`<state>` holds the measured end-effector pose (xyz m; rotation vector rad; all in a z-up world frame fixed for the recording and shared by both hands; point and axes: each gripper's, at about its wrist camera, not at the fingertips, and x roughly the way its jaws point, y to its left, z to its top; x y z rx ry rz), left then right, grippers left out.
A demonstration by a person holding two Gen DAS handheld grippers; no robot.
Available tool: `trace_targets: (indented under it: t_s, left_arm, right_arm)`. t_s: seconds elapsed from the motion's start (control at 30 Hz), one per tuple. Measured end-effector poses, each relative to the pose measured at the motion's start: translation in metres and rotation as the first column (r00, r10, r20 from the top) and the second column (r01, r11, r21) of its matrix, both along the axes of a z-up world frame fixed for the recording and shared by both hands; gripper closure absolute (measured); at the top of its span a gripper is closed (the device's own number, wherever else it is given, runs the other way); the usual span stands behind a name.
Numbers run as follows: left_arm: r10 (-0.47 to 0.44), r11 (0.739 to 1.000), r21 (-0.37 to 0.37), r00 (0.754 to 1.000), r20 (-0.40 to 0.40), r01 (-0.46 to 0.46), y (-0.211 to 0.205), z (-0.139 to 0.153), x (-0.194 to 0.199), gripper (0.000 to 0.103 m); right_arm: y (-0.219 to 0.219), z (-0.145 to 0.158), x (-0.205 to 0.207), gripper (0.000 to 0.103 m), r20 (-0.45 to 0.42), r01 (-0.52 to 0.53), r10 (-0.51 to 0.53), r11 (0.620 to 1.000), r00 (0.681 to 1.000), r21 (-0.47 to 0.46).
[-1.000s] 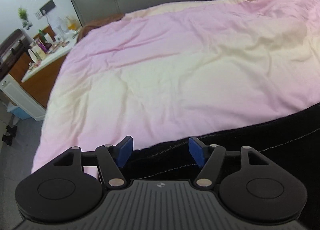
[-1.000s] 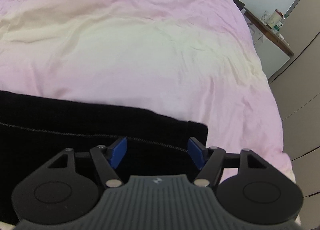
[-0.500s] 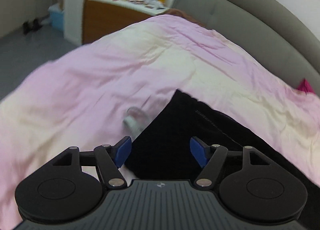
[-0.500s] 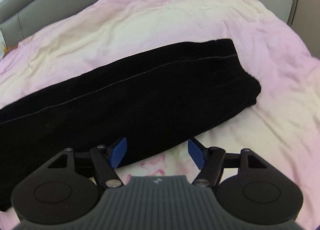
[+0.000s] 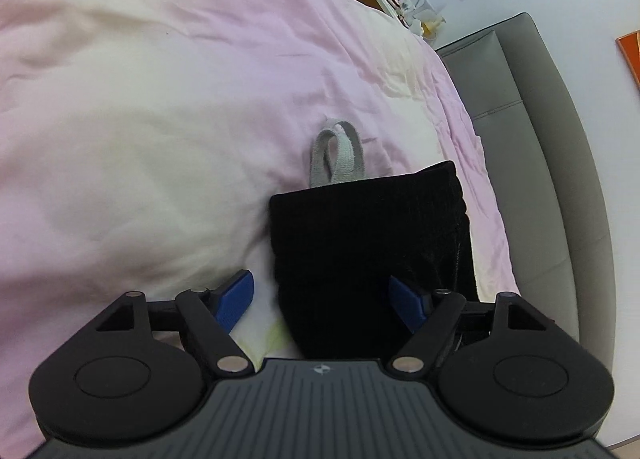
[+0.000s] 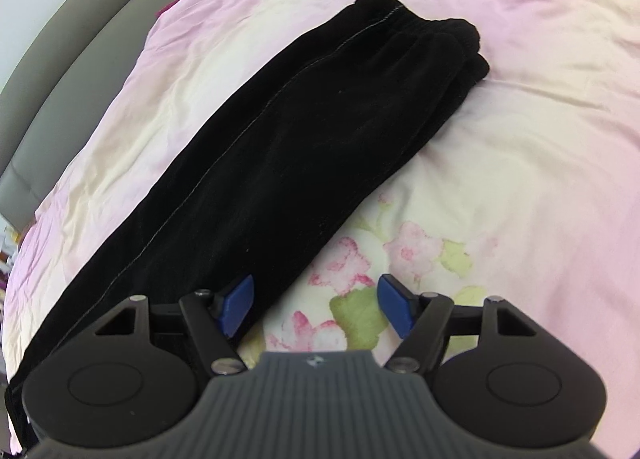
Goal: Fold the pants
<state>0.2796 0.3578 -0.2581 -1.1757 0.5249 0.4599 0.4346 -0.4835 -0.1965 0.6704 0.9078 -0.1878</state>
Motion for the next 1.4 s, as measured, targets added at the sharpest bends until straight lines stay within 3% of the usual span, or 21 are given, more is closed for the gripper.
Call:
trace_targets:
  t_s: [0.07, 0.23, 0.33, 0.47, 0.6, 0.63, 0.73, 0.87, 0.97, 1.03, 1.13, 1.23, 1.33, 1.4]
  left_arm:
    - [-0.018, 1.000, -0.004, 1.000, -0.005, 0.018, 0.002, -0.002, 0.010, 0.024]
    - [-0.021, 0.999, 0.029, 0.998, -0.055, 0.022, 0.001, -0.006, 0.024, 0.031]
    - [-0.008, 0.999, 0.047, 0.996, -0.092, 0.013, -0.002, -0.005, 0.027, 0.035]
    - [0.009, 0.997, 0.082, 0.991, -0.136, 0.002, -0.011, 0.000, 0.031, 0.037]
    - [0.029, 0.998, 0.060, 0.997, -0.077, -0.024, -0.012, -0.005, 0.022, 0.038]
    - [0.038, 0.998, 0.041, 0.998, -0.043, -0.036, -0.012, -0.008, 0.017, 0.037]
    - [0.065, 0.998, -0.015, 0.997, 0.030, -0.065, -0.014, -0.018, 0.001, 0.031]
    - [0.068, 0.998, 0.000, 0.998, 0.007, -0.068, -0.020, -0.015, 0.010, 0.034]
    - [0.100, 0.995, 0.009, 0.994, -0.033, -0.100, -0.022, -0.004, 0.014, 0.049]
    - [0.094, 0.992, 0.088, 0.994, -0.063, -0.088, -0.029, 0.010, 0.017, 0.057]
    - [0.077, 0.976, 0.211, 0.993, -0.090, -0.056, -0.040, 0.038, 0.024, 0.064]
    - [0.073, 0.969, 0.241, 0.992, -0.100, -0.047, -0.046, 0.064, 0.027, 0.067]
    - [0.045, 0.950, 0.313, 0.991, -0.127, -0.003, -0.057, 0.088, 0.027, 0.068]
    - [0.041, 0.946, 0.323, 0.991, -0.128, 0.003, -0.062, 0.102, 0.020, 0.068]
  right_arm:
    - [-0.003, 0.003, 0.000, 0.041, -0.005, 0.033, -0.033, 0.999, 0.999, -0.011]
    - [-0.024, 0.008, -0.014, 0.038, 0.013, 0.161, -0.161, 0.987, 0.987, 0.007]
    - [-0.044, -0.007, -0.022, 0.035, -0.018, 0.255, -0.254, 0.961, 0.967, 0.111]
    - [-0.059, -0.026, -0.015, 0.025, -0.010, 0.297, -0.303, 0.927, 0.953, 0.230]
    - [-0.056, -0.033, 0.007, 0.026, 0.026, 0.291, -0.304, 0.931, 0.952, 0.221]
    - [-0.057, -0.033, 0.011, 0.029, 0.033, 0.287, -0.301, 0.932, 0.953, 0.221]
    - [-0.066, -0.032, 0.024, 0.051, 0.061, 0.281, -0.305, 0.926, 0.951, 0.253]
    - [-0.070, -0.034, 0.042, 0.063, 0.051, 0.283, -0.305, 0.925, 0.951, 0.255]
    - [-0.060, -0.024, 0.048, 0.082, 0.070, 0.275, -0.292, 0.943, 0.954, 0.188]
    - [-0.054, -0.009, 0.051, 0.090, 0.085, 0.261, -0.271, 0.958, 0.959, 0.115]
    - [-0.045, 0.019, 0.053, 0.091, 0.153, 0.224, -0.225, 0.974, 0.962, 0.024]
    - [-0.036, 0.047, 0.056, 0.092, 0.153, 0.200, -0.190, 0.978, 0.970, -0.051]
    - [-0.035, 0.072, 0.051, 0.093, 0.155, 0.213, -0.200, 0.975, 0.967, -0.071]
    - [-0.036, 0.089, 0.044, 0.093, 0.172, 0.205, -0.190, 0.976, 0.967, -0.075]
